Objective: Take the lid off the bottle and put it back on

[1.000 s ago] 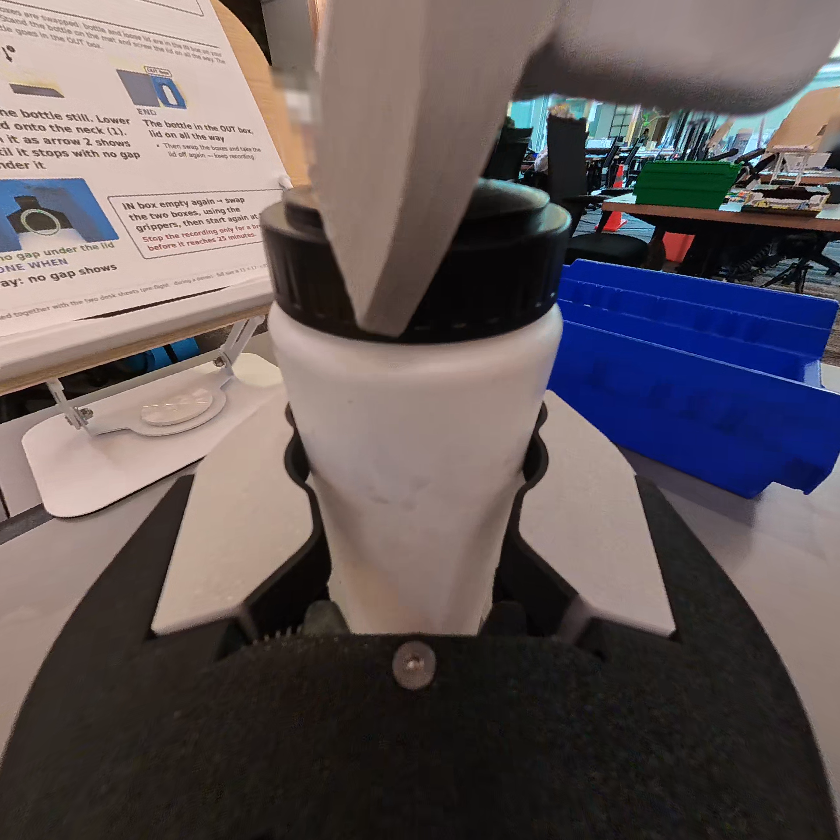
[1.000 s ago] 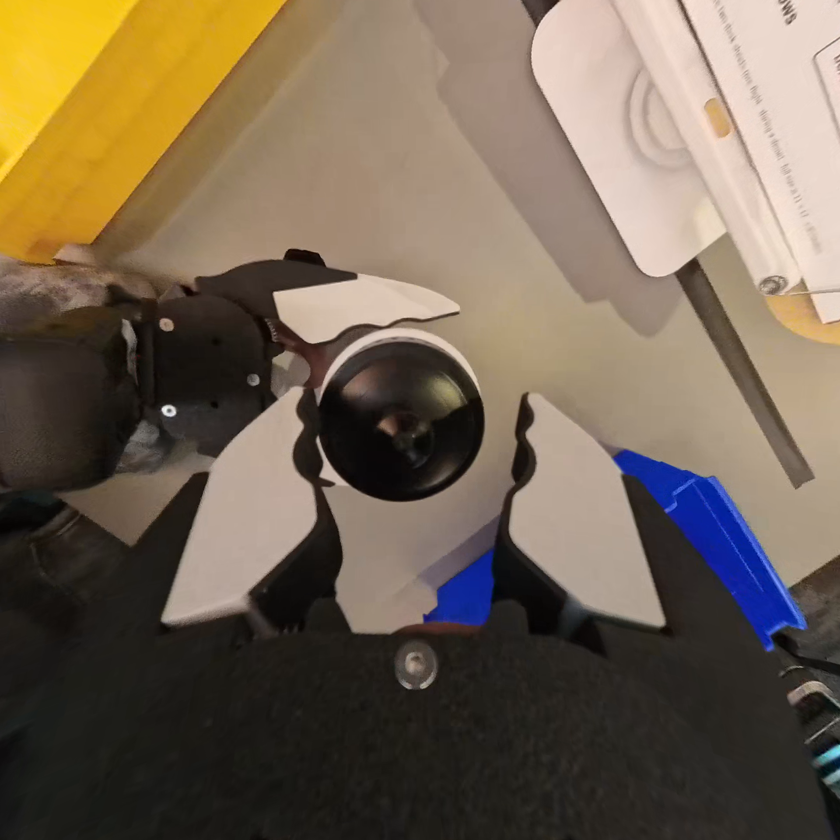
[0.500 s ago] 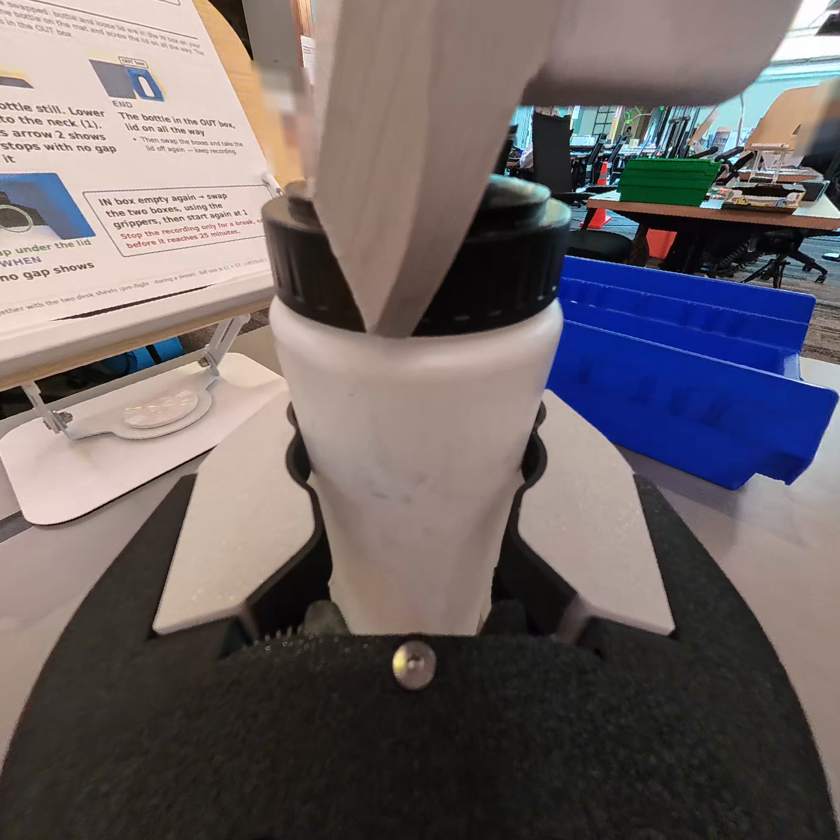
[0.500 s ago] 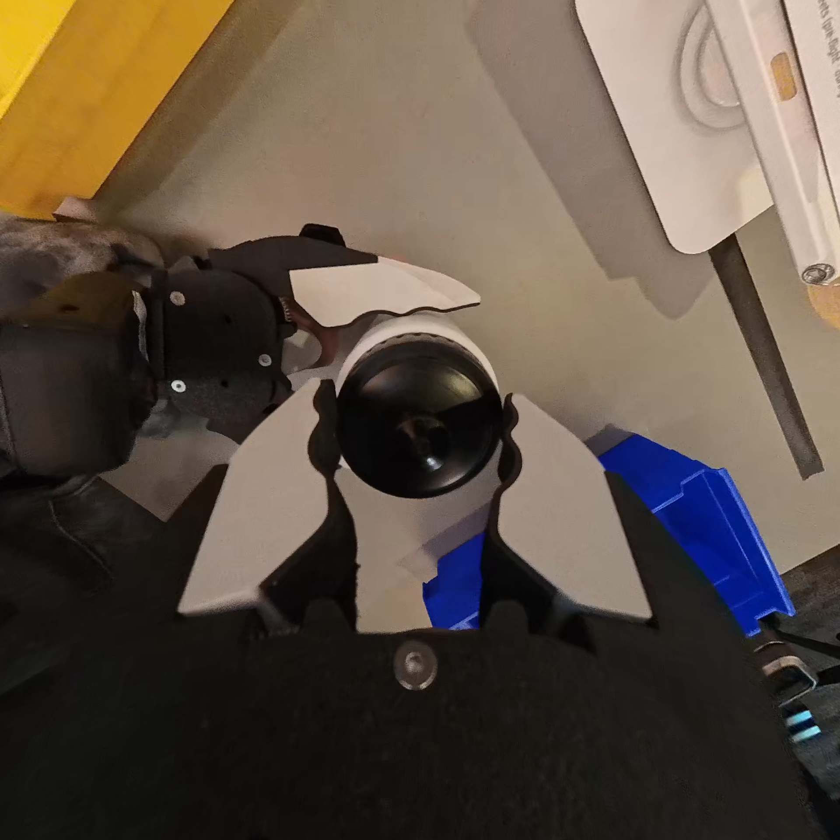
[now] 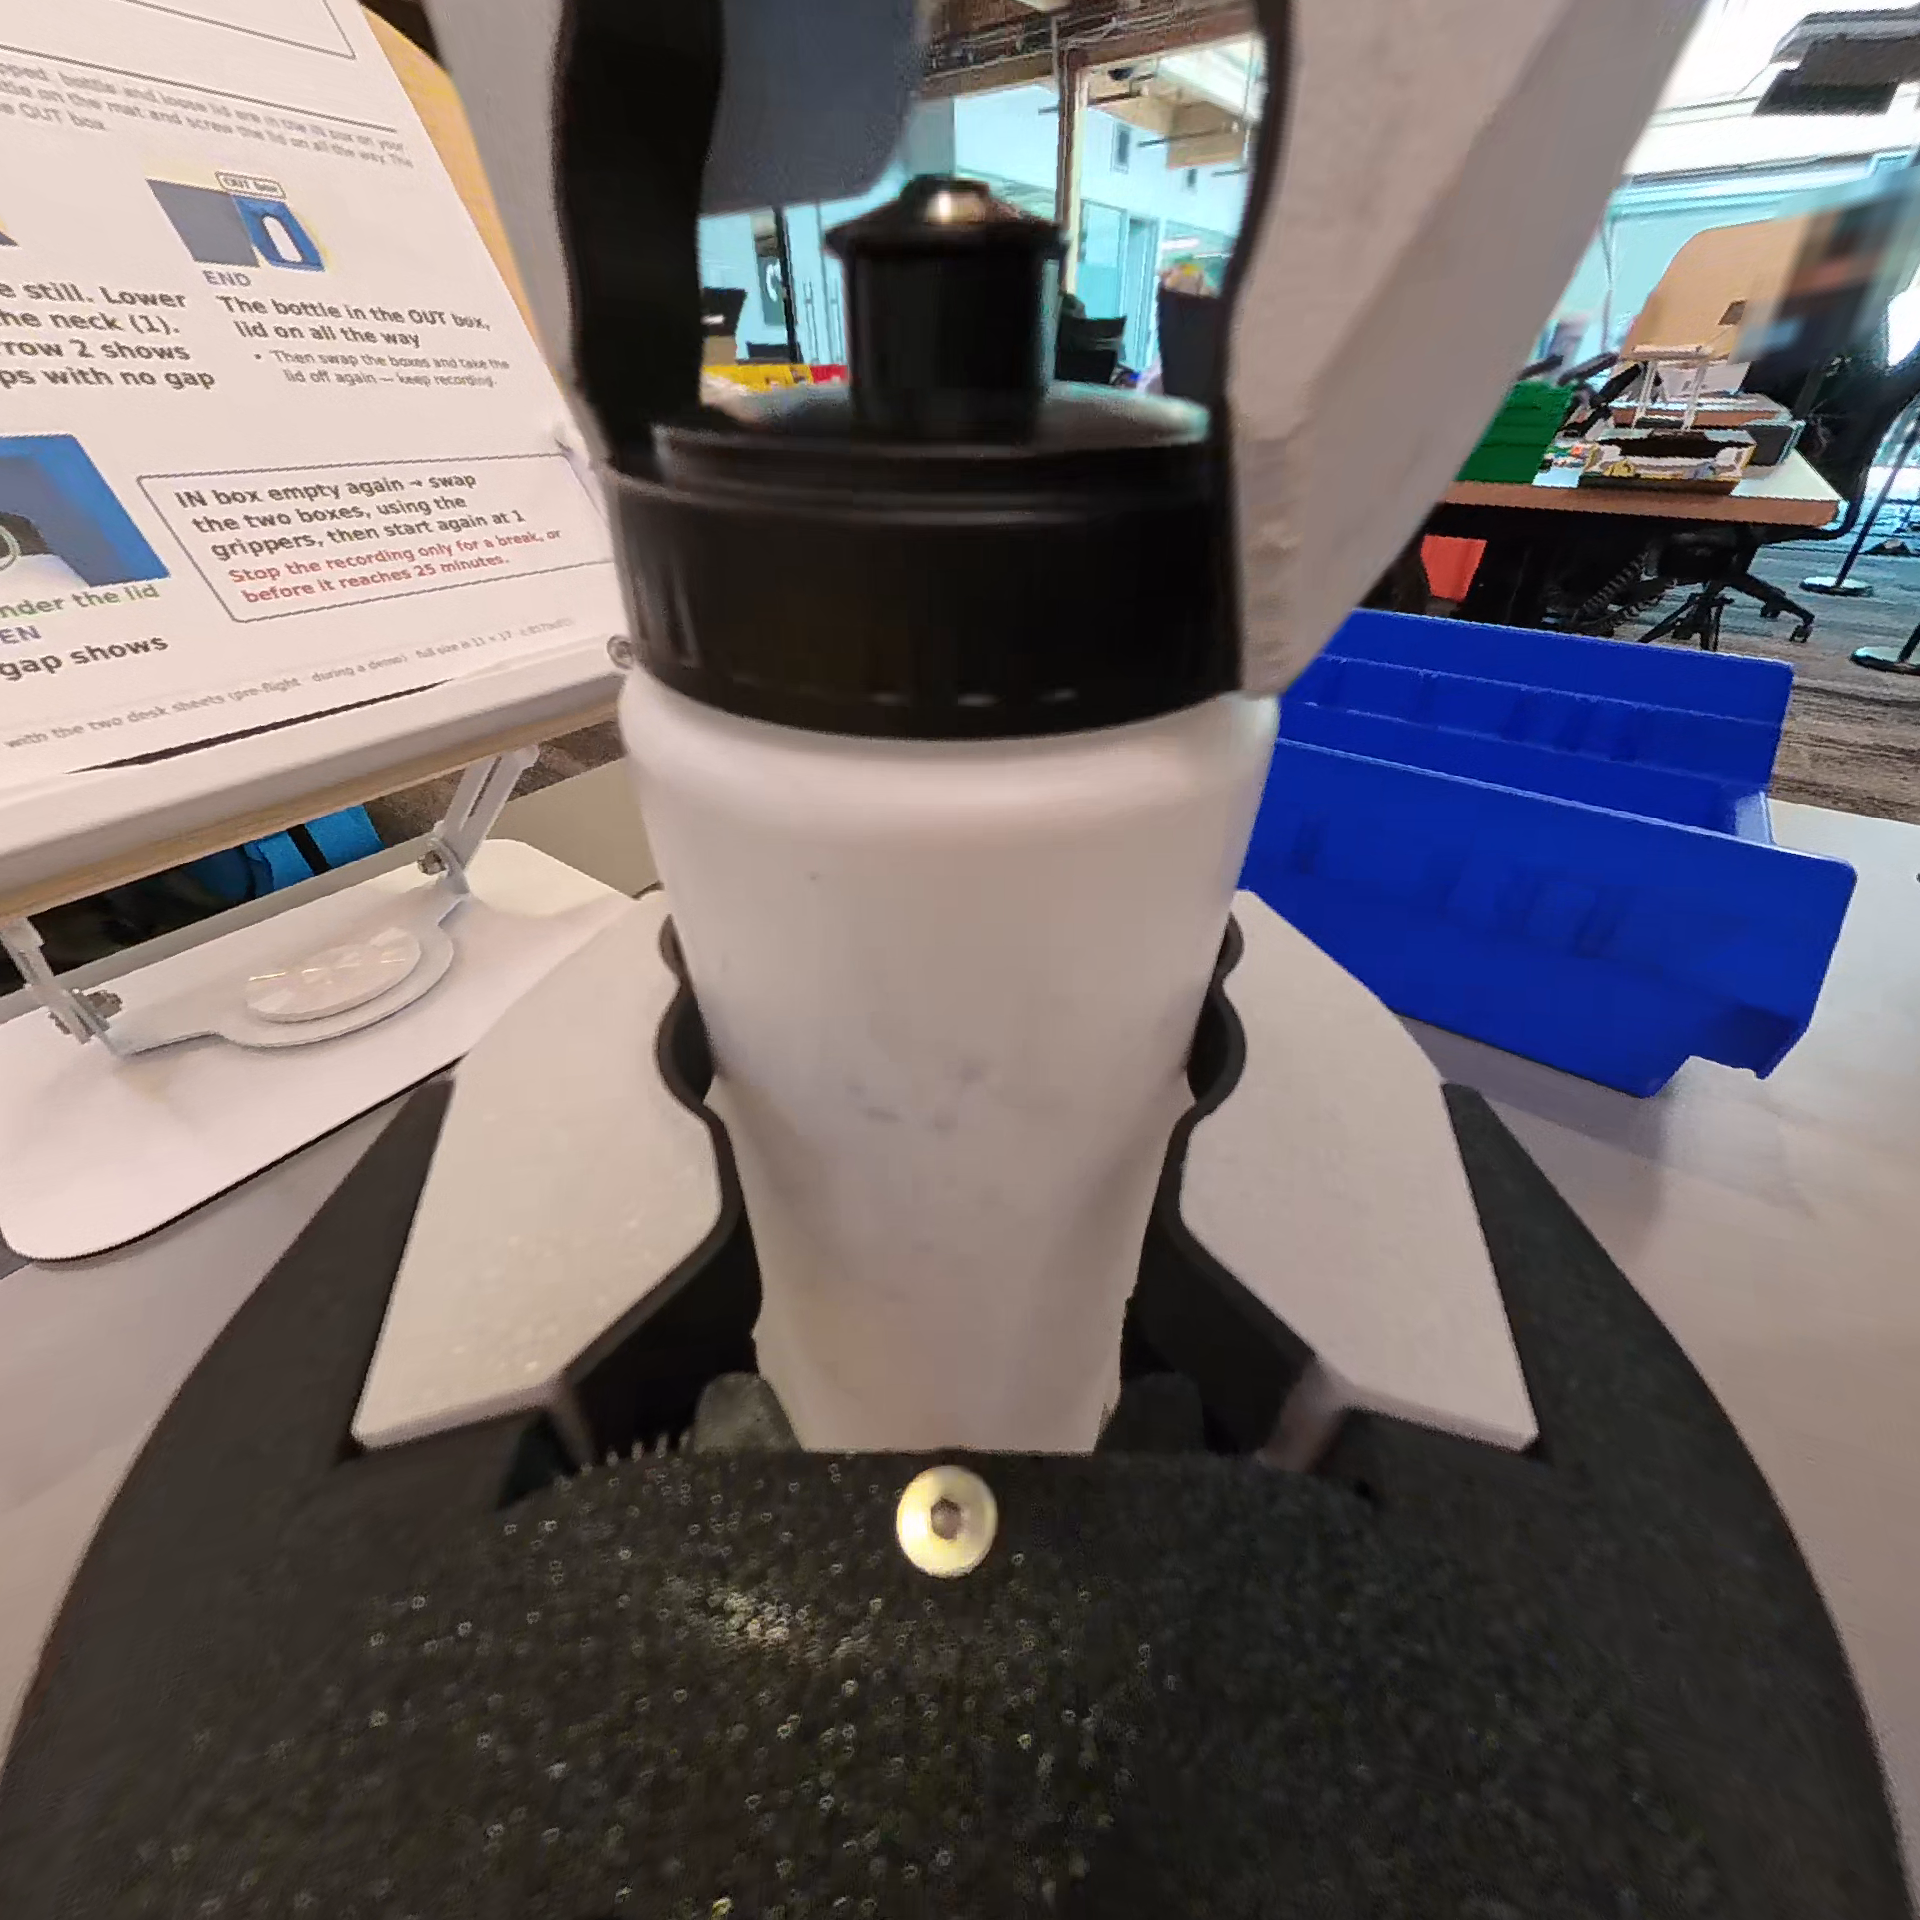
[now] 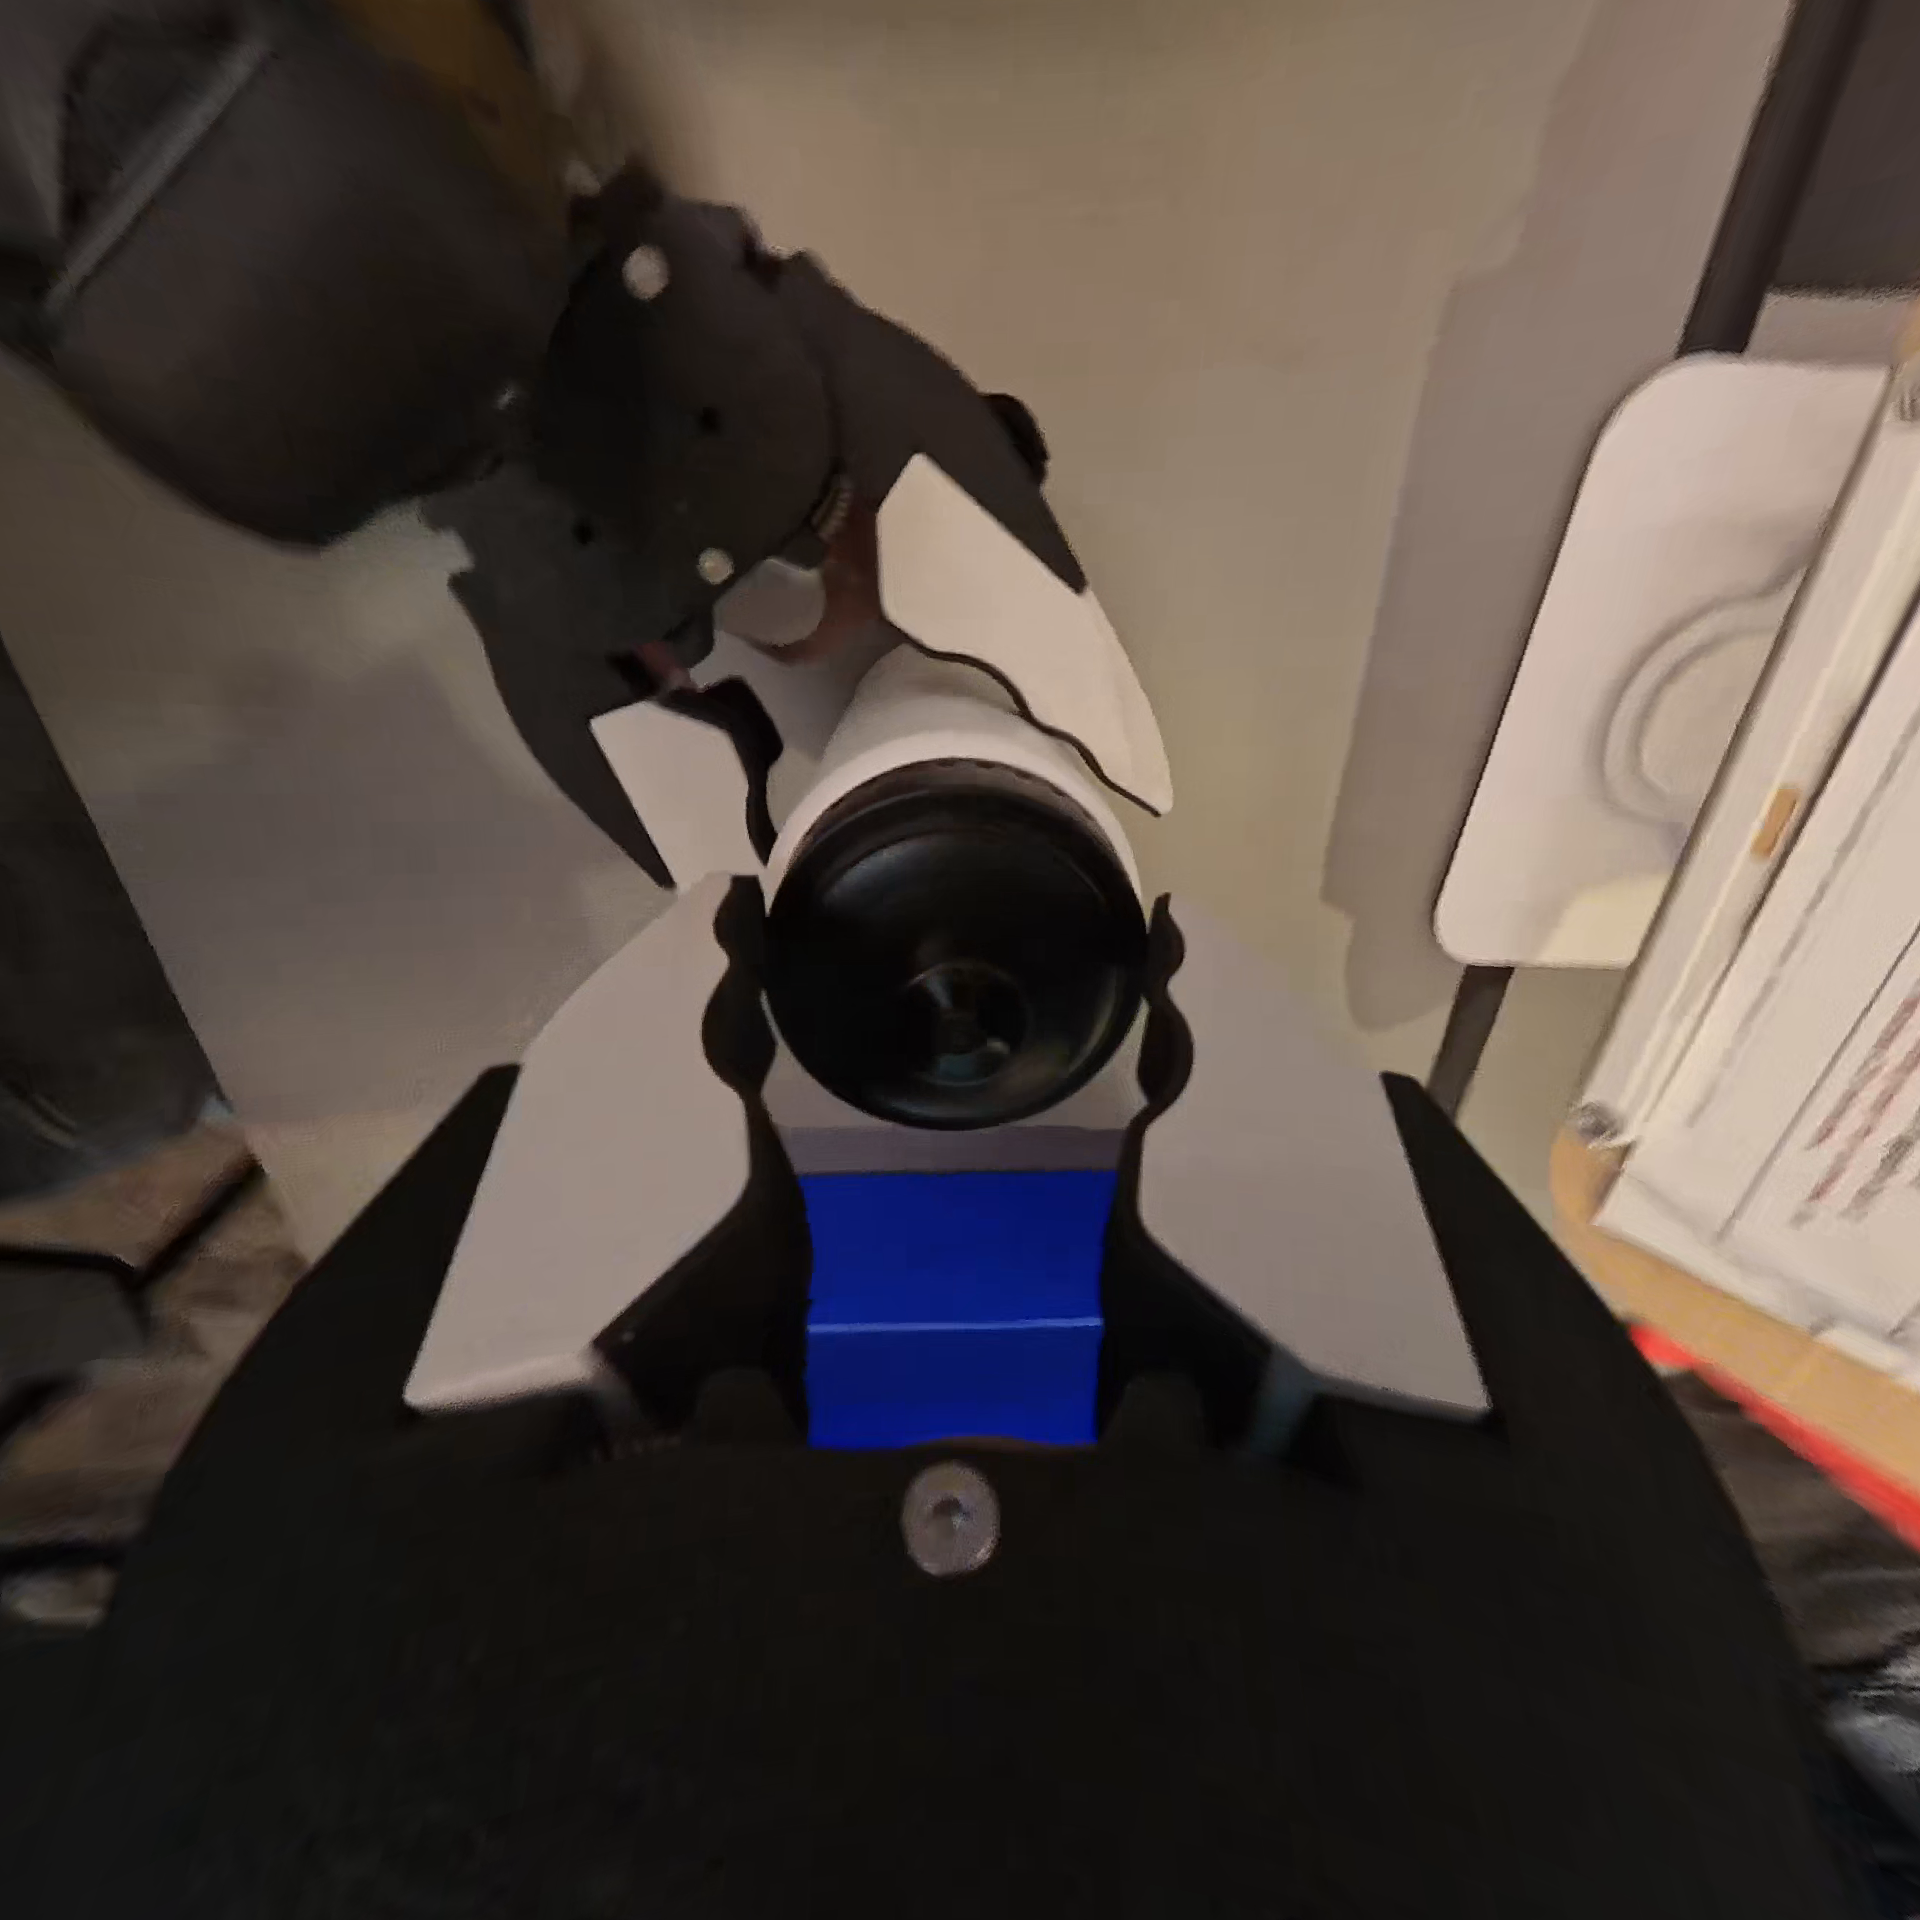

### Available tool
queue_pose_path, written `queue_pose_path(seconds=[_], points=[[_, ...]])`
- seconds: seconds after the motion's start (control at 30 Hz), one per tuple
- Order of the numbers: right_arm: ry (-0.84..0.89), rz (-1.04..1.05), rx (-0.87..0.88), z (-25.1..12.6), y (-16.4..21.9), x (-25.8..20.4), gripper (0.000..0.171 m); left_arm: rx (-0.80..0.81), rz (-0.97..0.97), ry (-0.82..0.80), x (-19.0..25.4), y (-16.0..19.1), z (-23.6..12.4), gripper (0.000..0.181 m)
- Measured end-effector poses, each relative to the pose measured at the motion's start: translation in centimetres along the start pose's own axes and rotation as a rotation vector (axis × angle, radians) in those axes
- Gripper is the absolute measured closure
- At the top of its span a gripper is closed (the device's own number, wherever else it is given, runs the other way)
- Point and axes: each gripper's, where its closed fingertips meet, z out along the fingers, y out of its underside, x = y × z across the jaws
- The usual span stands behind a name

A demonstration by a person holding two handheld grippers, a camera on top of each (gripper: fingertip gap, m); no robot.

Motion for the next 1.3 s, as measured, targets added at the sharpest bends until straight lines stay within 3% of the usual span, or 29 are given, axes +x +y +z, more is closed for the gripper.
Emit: queue_pose_path(seconds=[0.17,0.3,0.37,0.4,0.57,0.7,0.8,0.93,1.13,1.3], points=[[0.01,-0.335,-0.116,-0.1,0.4,-0.6,0.101,0.009,0.026,0.008,0.4,-0.1,-0.1,0.09],[0.157,-0.365,-0.13,-0.4,-0.8,-0.1,0.1,0.012,-0.015,0.029,0.2,0.0,-0.1,0.09],[0.222,-0.245,-0.092,-0.8,-1.3,0.1,0.071,0.009,-0.013,0.017,0.1,0.1,-0.1,0.09],[0.214,-0.148,-0.052,-0.9,-1.6,-0.1,0.066,0.009,-0.011,0.013,0.1,0.1,-0.1,0.09],[0.237,0.45,0.109,-0.9,-1.0,1.0,0.068,0.006,-0.012,-0.008,0.0,0.1,-0.1,0.09],[0.146,0.712,0.142,-0.2,-0.6,0.2,0.091,0.004,-0.013,-0.022,-0.1,0.1,-0.1,0.09],[0.236,0.673,0.05,0.1,0.2,0.4,0.1,0.003,-0.011,-0.02,0.0,0.1,-0.1,0.091],[0.182,0.574,-0.056,0.2,0.3,0.3,0.101,0.001,-0.008,-0.015,-0.1,0.2,-0.1,0.091],[0.106,-0.069,-0.201,0.1,0.8,0.2,0.1,-0.003,0.016,-0.017,0.0,0.4,-0.1,0.093],[0.153,-0.352,-0.264,-0.1,0.7,0.1,0.102,0.001,0.021,-0.014,0.1,0.4,-0.1,0.093]])
